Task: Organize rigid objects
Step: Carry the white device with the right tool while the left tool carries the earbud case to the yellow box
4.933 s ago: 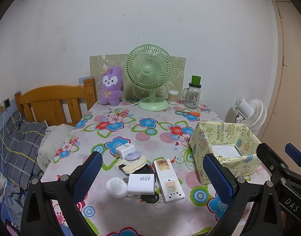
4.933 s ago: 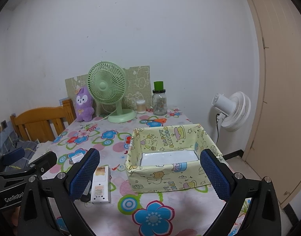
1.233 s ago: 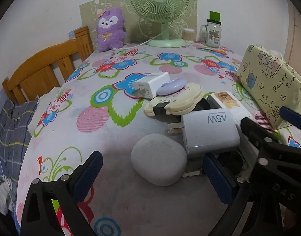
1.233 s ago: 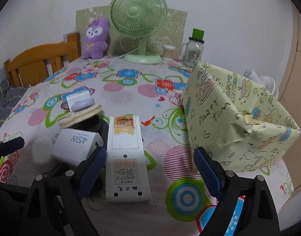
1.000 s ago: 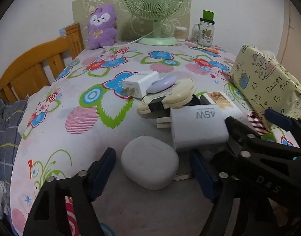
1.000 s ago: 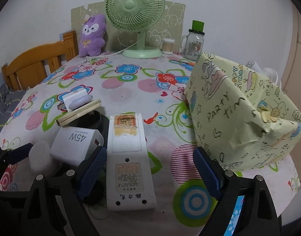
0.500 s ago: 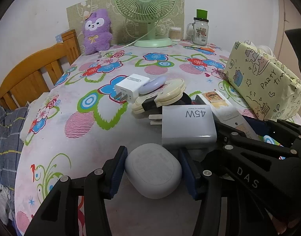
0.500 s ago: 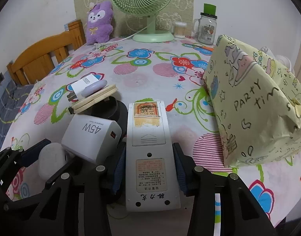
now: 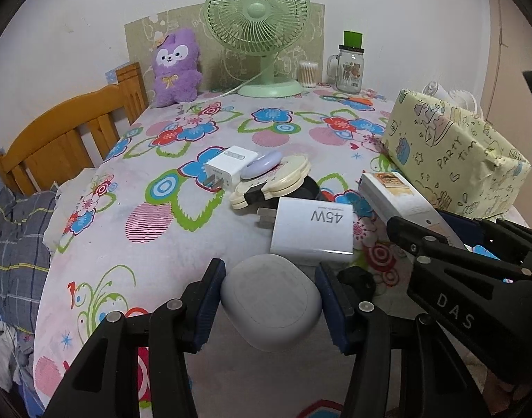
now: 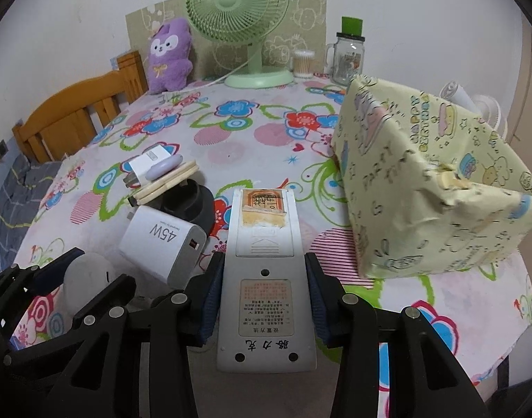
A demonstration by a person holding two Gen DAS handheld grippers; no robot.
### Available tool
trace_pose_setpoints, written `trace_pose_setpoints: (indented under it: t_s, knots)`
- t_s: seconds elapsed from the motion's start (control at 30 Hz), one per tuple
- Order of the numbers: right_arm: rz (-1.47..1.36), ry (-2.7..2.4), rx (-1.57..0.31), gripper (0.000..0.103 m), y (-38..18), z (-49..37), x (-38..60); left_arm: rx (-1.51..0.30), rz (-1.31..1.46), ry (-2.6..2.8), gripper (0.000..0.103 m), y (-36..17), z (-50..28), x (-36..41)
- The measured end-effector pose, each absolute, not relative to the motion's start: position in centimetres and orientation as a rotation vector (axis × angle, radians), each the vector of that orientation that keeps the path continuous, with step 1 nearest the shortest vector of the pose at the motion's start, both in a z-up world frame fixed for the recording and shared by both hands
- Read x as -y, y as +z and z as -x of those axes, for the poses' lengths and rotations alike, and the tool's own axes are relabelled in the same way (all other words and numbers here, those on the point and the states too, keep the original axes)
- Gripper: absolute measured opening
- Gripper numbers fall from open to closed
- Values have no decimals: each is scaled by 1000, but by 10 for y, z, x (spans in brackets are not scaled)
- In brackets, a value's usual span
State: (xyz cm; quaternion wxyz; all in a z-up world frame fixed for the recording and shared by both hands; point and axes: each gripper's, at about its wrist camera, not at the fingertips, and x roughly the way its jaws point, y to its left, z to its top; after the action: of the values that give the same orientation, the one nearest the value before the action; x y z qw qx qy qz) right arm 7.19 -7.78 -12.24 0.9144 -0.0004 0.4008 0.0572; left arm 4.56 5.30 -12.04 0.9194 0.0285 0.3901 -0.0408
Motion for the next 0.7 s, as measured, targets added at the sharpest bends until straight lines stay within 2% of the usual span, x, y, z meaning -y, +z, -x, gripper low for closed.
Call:
trace_pose_setpoints:
  t_s: [0.7]
  knots:
    - [7,117,-743,47,-71,-47,108,-729,-64,-80,55,-69,-31,-25]
